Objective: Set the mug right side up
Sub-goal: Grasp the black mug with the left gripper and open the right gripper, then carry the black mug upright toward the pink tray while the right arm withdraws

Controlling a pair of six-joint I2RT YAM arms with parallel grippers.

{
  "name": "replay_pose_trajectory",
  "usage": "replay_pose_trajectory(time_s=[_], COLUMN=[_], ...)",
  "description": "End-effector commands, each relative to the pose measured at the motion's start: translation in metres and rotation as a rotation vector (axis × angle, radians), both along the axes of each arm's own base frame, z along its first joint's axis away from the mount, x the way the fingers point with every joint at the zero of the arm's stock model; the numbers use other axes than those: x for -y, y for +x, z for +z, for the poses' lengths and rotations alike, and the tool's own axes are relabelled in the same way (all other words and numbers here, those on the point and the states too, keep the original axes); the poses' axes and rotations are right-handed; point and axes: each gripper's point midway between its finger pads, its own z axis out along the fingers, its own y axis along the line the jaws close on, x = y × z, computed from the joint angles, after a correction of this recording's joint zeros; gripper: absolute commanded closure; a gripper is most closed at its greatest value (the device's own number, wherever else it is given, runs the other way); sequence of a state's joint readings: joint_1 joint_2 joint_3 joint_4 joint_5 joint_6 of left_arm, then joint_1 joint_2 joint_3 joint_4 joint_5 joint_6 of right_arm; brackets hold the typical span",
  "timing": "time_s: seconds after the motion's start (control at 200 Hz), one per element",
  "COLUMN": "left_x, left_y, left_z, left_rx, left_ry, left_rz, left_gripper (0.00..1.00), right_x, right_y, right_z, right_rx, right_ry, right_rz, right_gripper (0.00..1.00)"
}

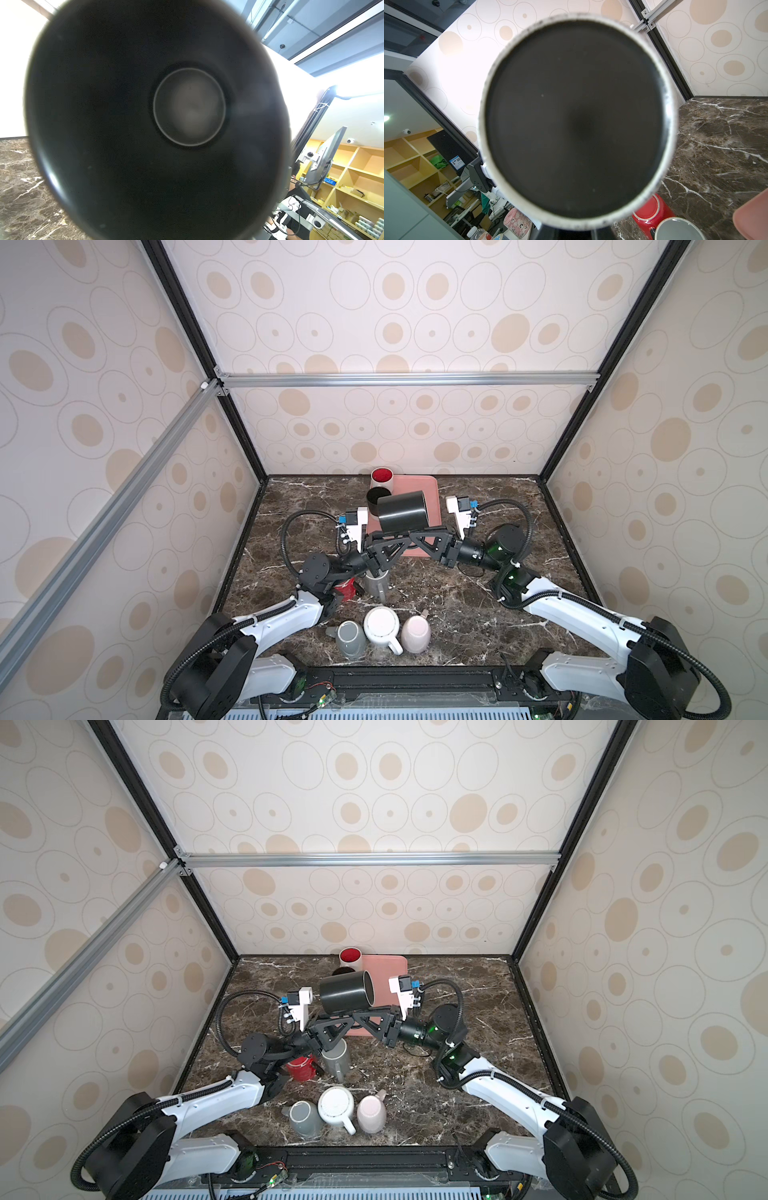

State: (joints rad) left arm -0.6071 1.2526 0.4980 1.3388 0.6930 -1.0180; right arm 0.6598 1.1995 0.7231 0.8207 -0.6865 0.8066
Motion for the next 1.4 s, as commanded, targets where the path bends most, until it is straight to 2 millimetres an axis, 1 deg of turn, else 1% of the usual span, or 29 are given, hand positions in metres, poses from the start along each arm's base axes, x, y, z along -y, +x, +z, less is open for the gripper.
replay_pose_trajectory(time_s=[0.0,0.12,0.19,0.23,0.285,0.32,0.405,0.415,0.455,0.585,0.695,0.775,0.825,0.845,0.955,0.96,0.965,0.99,1.04,1.055,1.075,1.095,1.12,1.135,1.17,1.285,1.3,1.35,1.395], left_x=[-0.001,-0.001,-0.001,-0.001,-0.001,-0.001,-0.002,-0.002,-0.003,-0.003,-0.002,-0.003,-0.006,-0.01,-0.027,-0.027,-0.028,-0.034,-0.043,-0.046,-0.05,-0.054,-0.058,-0.059,-0.061,-0.055,-0.055,-0.056,-0.056], left_y=[-0.006,-0.003,-0.002,-0.001,0.002,0.003,0.007,0.008,0.009,0.017,0.028,0.044,0.056,0.065,0.094,0.096,0.097,0.103,0.116,0.118,0.124,0.128,0.133,0.135,0.141,0.158,0.161,0.168,0.174], left_z=[0.024,0.021,0.02,0.019,0.018,0.018,0.016,0.016,0.016,0.012,0.004,-0.008,-0.02,-0.024,-0.051,-0.05,-0.055,-0.066,-0.076,-0.083,-0.087,-0.094,-0.098,-0.104,-0.11,-0.14,-0.14,-0.151,-0.155], left_rx=[0.056,0.041,0.033,0.029,0.022,0.018,0.012,0.012,0.013,0.011,-0.01,-0.033,-0.068,-0.084,-0.162,-0.16,-0.17,-0.19,-0.196,-0.205,-0.208,-0.219,-0.223,-0.225,-0.23,-0.263,-0.261,-0.266,-0.254], left_ry=[-0.057,-0.052,-0.047,-0.042,-0.033,-0.028,-0.01,-0.007,0.004,0.057,0.132,0.239,0.327,0.355,0.539,0.541,0.561,0.623,0.732,0.774,0.819,0.869,0.915,0.947,1.0,1.153,1.167,1.232,1.262], left_rz=[-0.022,-0.013,-0.006,0.002,0.014,0.025,0.054,0.057,0.073,0.129,0.179,0.257,0.305,0.347,0.457,0.465,0.467,0.497,0.564,0.578,0.608,0.631,0.654,0.656,0.663,0.62,0.619,0.618,0.619], left_gripper=[0.72,0.85,0.94,1.0,1.0,1.0,1.0,1.0,1.0,1.0,1.0,1.0,1.0,1.0,1.0,1.0,1.0,1.0,1.0,1.0,1.0,1.0,1.0,1.0,1.0,1.0,1.0,1.0,1.0], right_x=[0.004,0.006,0.008,0.01,0.012,0.015,0.021,0.022,0.026,0.04,0.054,0.064,0.068,0.069,0.074,0.075,0.075,0.076,0.078,0.079,0.079,0.08,0.081,0.081,0.081,0.083,0.084,0.085,0.086], right_y=[-0.01,-0.009,-0.009,-0.008,-0.008,-0.007,-0.006,-0.006,-0.006,-0.002,0.004,0.006,0.007,0.006,0.004,0.005,0.004,0.005,0.007,0.008,0.009,0.009,0.01,0.01,0.011,0.011,0.011,0.01,0.01], right_z=[0.033,0.034,0.034,0.032,0.03,0.03,0.027,0.026,0.024,0.015,0.002,-0.006,-0.012,-0.013,-0.023,-0.024,-0.024,-0.026,-0.031,-0.032,-0.034,-0.035,-0.037,-0.038,-0.039,-0.039,-0.039,-0.038,-0.039], right_rx=[0.11,0.109,0.112,0.112,0.116,0.118,0.121,0.121,0.125,0.128,0.108,0.094,0.085,0.084,0.071,0.07,0.069,0.063,0.048,0.045,0.04,0.037,0.033,0.033,0.032,0.038,0.039,0.044,0.042], right_ry=[0.096,0.098,0.084,0.073,0.06,0.053,0.032,0.027,0.012,-0.043,-0.099,-0.138,-0.159,-0.165,-0.191,-0.193,-0.193,-0.2,-0.219,-0.224,-0.232,-0.237,-0.245,-0.246,-0.252,-0.263,-0.265,-0.27,-0.28], right_rz=[0.001,-0.01,-0.032,-0.052,-0.069,-0.084,-0.13,-0.138,-0.163,-0.256,-0.355,-0.409,-0.43,-0.434,-0.45,-0.451,-0.451,-0.458,-0.473,-0.479,-0.484,-0.488,-0.494,-0.495,-0.499,-0.506,-0.507,-0.509,-0.518], right_gripper=[1.0,1.0,1.0,0.98,0.95,0.91,0.74,0.71,0.67,0.58,0.55,0.55,0.55,0.55,0.55,0.55,0.55,0.55,0.54,0.54,0.55,0.55,0.55,0.55,0.55,0.55,0.55,0.55,0.55])
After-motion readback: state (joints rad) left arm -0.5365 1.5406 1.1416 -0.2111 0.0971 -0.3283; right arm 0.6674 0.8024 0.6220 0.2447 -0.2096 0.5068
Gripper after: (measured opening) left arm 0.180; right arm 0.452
